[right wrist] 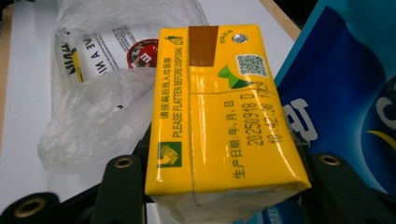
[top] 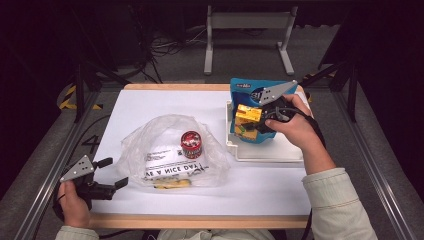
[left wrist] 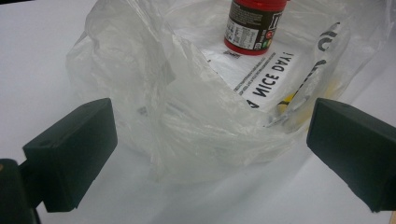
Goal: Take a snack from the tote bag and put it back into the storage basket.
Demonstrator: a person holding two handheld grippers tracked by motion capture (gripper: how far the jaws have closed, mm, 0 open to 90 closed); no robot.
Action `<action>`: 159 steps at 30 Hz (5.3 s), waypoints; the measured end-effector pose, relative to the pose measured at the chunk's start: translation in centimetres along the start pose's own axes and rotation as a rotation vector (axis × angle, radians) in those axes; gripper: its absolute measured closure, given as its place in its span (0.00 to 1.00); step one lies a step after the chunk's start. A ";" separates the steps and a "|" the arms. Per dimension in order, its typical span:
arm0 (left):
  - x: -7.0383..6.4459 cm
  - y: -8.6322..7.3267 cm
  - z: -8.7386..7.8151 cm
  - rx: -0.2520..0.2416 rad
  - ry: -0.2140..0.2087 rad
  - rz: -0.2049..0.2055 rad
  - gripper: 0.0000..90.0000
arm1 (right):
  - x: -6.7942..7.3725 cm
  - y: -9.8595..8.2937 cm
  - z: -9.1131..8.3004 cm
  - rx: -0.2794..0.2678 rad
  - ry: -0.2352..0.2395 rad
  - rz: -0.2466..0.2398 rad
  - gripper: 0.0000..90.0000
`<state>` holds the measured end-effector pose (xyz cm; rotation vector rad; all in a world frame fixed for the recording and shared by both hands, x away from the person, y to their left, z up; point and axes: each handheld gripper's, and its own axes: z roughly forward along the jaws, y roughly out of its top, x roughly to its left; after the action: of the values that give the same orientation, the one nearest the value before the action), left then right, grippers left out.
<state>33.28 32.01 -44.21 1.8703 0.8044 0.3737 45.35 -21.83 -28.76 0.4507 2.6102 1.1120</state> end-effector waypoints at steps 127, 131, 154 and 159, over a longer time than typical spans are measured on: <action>-0.1 0.1 0.3 0.008 -0.012 0.006 0.02 | 4.6 -7.8 0.6 -0.117 -0.030 0.098 1.00; -0.1 0.1 0.3 0.008 -0.014 0.008 0.02 | 4.2 -8.6 1.1 -0.102 -0.025 0.120 1.00; -0.1 0.1 0.3 0.008 -0.014 0.007 0.02 | 3.2 -10.9 3.9 0.047 -0.028 0.174 1.00; -0.1 0.1 0.3 0.008 -0.015 0.007 0.02 | 3.1 -11.0 4.0 0.054 -0.029 0.177 1.00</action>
<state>33.42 31.68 -44.25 1.8813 0.7901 0.3608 41.97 -25.25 -39.83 0.7159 2.6216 1.0801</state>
